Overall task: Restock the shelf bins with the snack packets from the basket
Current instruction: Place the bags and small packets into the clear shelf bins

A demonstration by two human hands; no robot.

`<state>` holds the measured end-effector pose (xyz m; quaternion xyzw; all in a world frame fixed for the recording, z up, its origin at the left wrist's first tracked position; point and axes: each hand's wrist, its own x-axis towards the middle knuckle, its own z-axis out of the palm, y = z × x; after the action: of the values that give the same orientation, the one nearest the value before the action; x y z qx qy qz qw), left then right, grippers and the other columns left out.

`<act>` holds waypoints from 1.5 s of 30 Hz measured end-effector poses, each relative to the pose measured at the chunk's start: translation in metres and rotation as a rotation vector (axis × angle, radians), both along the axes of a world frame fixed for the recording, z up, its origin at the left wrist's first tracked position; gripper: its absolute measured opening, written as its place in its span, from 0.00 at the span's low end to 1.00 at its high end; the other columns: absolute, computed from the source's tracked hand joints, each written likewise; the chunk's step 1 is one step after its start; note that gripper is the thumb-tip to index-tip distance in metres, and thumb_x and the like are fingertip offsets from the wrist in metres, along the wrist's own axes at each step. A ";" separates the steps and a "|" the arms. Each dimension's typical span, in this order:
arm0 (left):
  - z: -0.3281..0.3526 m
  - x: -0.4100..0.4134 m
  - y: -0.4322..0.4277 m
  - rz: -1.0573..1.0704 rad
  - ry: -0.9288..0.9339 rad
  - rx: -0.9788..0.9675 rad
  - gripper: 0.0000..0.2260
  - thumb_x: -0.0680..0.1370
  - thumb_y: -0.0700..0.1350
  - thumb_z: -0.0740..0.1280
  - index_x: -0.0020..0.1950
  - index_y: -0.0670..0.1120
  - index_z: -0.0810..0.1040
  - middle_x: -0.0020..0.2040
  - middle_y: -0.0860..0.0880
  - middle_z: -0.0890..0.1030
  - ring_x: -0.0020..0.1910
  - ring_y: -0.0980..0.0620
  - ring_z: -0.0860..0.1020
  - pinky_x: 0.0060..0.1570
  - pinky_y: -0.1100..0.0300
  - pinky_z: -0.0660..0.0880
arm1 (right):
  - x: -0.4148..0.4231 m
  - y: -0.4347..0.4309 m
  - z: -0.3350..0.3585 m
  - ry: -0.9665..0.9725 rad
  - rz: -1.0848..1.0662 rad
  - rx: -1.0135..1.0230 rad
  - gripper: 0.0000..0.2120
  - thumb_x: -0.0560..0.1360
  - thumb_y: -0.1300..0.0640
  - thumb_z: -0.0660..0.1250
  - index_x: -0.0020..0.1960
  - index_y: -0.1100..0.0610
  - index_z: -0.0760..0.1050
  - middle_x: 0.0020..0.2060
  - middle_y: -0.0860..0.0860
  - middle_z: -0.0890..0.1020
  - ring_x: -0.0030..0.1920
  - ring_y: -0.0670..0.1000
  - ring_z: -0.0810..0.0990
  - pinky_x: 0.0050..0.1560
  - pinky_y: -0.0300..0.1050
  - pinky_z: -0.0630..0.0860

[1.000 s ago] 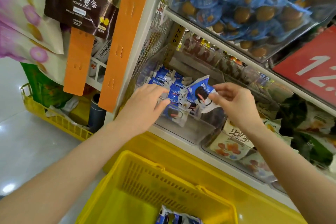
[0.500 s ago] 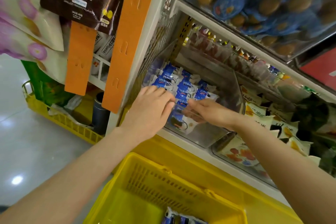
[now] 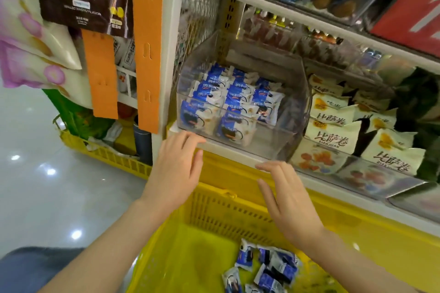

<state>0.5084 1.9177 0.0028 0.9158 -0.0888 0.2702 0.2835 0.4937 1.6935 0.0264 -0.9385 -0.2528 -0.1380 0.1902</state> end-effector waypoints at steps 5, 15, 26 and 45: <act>-0.060 -0.026 -0.008 0.160 0.295 0.010 0.11 0.78 0.41 0.63 0.59 0.41 0.74 0.54 0.42 0.75 0.52 0.42 0.74 0.51 0.49 0.69 | -0.026 -0.027 -0.077 0.231 -0.091 -0.088 0.16 0.80 0.49 0.53 0.62 0.53 0.71 0.54 0.45 0.73 0.56 0.44 0.71 0.58 0.34 0.65; -0.143 -0.047 0.008 0.285 0.782 -0.152 0.15 0.82 0.49 0.51 0.56 0.41 0.71 0.51 0.39 0.78 0.51 0.39 0.76 0.46 0.50 0.70 | -0.045 -0.085 -0.232 0.981 -0.261 -0.197 0.21 0.81 0.53 0.58 0.72 0.57 0.62 0.69 0.55 0.68 0.66 0.53 0.71 0.65 0.46 0.69; -0.147 -0.046 0.007 0.289 0.688 -0.187 0.13 0.82 0.49 0.52 0.50 0.42 0.71 0.41 0.42 0.77 0.41 0.40 0.75 0.40 0.51 0.68 | -0.080 -0.074 -0.275 1.200 -0.075 -0.351 0.09 0.79 0.58 0.61 0.59 0.58 0.70 0.59 0.54 0.70 0.58 0.51 0.74 0.56 0.36 0.69; -0.137 -0.085 -0.062 -0.078 0.755 -0.414 0.17 0.78 0.43 0.64 0.65 0.42 0.68 0.62 0.47 0.71 0.63 0.52 0.68 0.61 0.65 0.61 | -0.054 -0.040 -0.169 0.775 -0.094 0.274 0.09 0.75 0.53 0.68 0.37 0.44 0.74 0.33 0.49 0.80 0.33 0.46 0.75 0.34 0.36 0.69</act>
<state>0.4231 1.8553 -0.1342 0.8703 0.0428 -0.0824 0.4836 0.4398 1.6536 -0.1421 -0.8976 -0.0986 0.1846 0.3880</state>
